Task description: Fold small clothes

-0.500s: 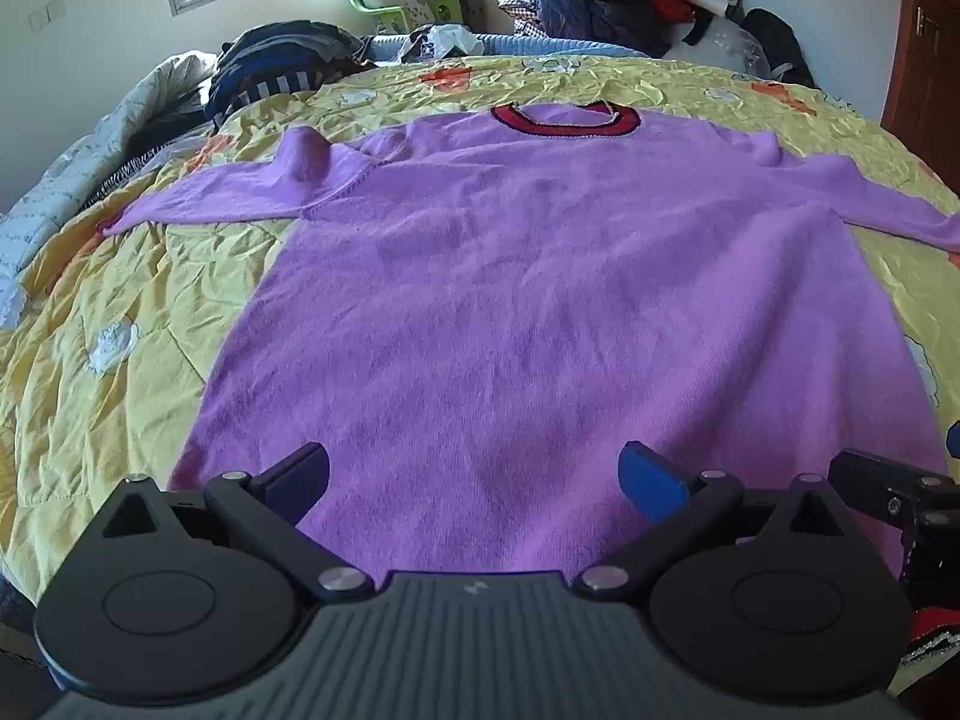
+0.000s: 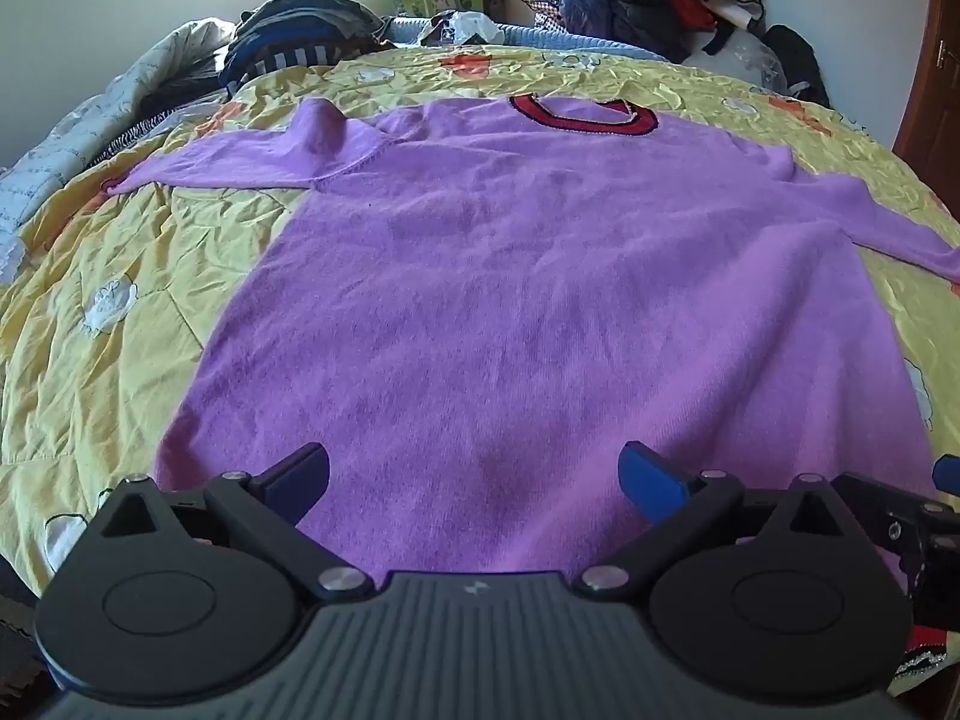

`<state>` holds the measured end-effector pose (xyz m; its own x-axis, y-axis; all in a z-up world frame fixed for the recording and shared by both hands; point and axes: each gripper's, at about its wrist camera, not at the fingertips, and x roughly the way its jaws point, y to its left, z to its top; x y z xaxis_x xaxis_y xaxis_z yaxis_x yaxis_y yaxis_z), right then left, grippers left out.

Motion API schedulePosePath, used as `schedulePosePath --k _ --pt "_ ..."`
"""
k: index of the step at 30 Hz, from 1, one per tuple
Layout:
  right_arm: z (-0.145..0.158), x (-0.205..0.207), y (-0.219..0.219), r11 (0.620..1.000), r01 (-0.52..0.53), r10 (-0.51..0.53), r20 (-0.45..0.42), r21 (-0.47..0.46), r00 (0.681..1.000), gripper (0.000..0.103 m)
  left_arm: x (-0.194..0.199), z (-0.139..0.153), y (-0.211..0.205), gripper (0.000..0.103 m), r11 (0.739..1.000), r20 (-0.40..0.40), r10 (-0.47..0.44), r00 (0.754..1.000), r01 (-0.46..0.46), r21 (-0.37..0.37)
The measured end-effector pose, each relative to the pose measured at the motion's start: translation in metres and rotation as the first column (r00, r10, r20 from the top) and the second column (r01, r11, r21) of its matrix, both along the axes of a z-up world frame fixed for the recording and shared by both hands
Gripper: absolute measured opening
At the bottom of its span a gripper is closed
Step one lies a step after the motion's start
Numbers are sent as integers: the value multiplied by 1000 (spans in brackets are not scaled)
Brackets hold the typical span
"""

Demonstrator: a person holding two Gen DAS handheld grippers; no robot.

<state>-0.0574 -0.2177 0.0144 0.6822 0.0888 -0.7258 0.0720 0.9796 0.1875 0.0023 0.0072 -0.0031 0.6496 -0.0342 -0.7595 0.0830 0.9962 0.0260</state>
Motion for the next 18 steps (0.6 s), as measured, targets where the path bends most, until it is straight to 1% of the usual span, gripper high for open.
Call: schedulePosePath --k 3,8,12,18 --pt "0 0 0 1000 -6 6 -10 8 1000 103 1 -3 2 103 1000 -11 3 1000 -3 1" --pt "3 -3 -1 1000 0 0 4 14 1000 103 1 -5 4 103 1000 -20 11 1000 -11 4" --pt "2 -2 -1 1000 -1 1 0 24 1000 103 2 -5 4 103 1000 -26 1 1000 -1 -7" --pt "1 -1 -3 999 -1 1 -2 35 1000 103 3 -6 4 103 1000 -33 0 999 0 -2"
